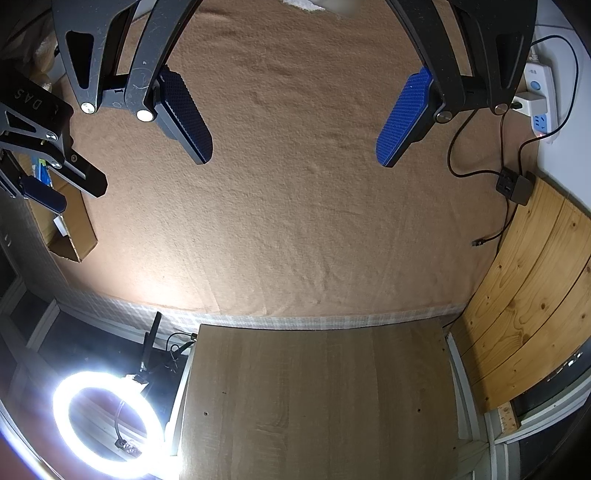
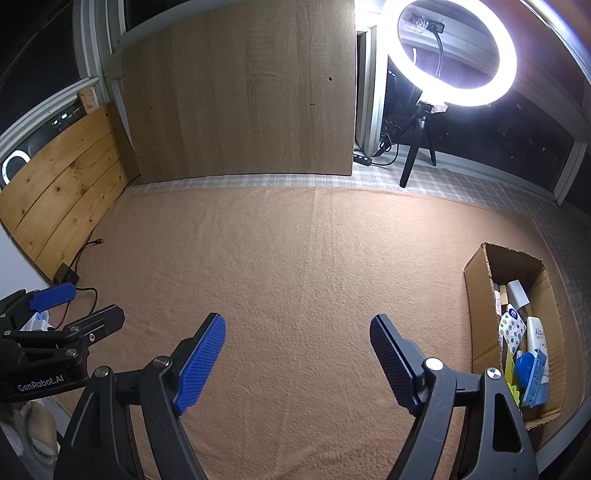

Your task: Organize objects

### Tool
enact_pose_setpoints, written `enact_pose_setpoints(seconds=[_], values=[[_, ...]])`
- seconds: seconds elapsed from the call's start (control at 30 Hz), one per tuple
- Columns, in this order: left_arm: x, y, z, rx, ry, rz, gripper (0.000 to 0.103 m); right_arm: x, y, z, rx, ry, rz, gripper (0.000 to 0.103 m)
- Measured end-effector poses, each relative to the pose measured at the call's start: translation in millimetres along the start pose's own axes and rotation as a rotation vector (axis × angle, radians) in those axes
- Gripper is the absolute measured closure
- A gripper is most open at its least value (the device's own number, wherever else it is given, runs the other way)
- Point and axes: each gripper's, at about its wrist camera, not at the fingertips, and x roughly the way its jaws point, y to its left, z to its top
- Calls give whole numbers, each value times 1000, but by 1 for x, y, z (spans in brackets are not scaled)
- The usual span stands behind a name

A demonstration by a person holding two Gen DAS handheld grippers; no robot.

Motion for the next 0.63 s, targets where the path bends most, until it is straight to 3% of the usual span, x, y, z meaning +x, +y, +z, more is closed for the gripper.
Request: enact_pose_setpoints(seconds=[0.63], values=[[5, 2, 3, 24, 1, -13, 11, 6, 2, -2, 4, 13, -4, 26]])
